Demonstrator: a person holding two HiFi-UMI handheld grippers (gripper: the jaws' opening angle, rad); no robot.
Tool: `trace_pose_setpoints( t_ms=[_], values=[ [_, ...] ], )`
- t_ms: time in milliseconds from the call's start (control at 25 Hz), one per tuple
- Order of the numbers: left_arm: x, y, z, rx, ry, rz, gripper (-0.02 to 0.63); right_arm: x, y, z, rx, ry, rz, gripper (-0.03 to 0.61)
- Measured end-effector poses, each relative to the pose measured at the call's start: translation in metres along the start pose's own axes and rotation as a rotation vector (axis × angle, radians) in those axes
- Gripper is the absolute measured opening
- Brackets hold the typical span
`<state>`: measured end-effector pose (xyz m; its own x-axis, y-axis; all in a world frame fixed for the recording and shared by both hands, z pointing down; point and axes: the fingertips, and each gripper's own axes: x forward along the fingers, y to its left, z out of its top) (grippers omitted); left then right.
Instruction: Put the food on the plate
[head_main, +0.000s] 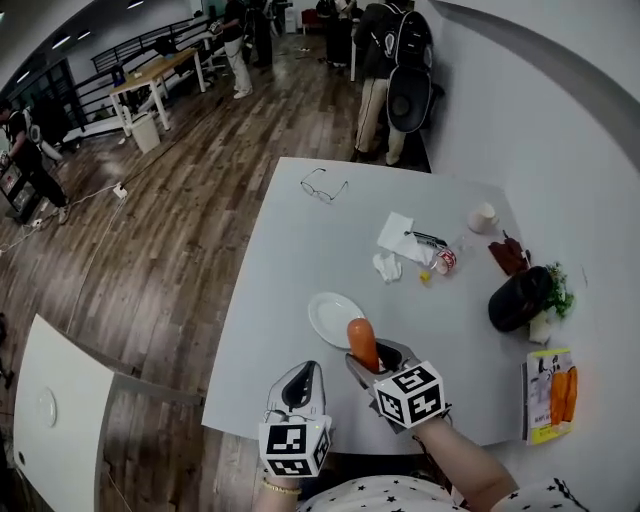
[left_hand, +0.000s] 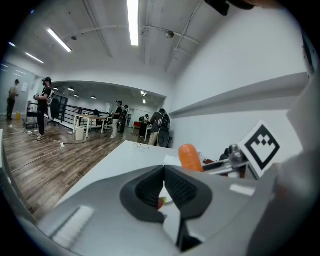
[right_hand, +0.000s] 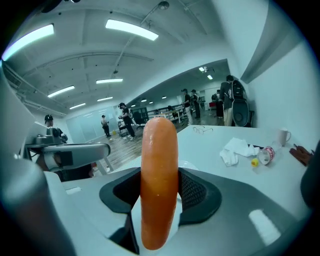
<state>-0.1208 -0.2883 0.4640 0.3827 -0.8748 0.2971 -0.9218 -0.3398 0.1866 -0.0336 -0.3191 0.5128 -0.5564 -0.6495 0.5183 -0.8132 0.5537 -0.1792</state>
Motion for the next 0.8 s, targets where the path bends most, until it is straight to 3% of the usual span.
trace_pose_setpoints(
  t_ms=[120,320,600,800],
  values=[
    [0.018,0.010,-0.005,-0.016,0.028,0.027,0.008,0.042,-0.017,-0.006,-0.026,0.118,0.049,0.210],
    [0.041,0.022,-0.010,-0.042,0.055,0.051,0.008,0.103,-0.045,-0.019,-0.065,0.309,0.059,0.210],
    [0.056,0.024,-0.013,-0.035,0.076,0.055,0.008,0.151,-0.059,-0.049,-0.148,0.575,0.093,0.212],
    [0.053,0.024,-0.016,-0.043,0.085,0.061,0.008,0.171,-0.068,-0.058,-0.167,0.677,0.068,0.210]
  ],
)
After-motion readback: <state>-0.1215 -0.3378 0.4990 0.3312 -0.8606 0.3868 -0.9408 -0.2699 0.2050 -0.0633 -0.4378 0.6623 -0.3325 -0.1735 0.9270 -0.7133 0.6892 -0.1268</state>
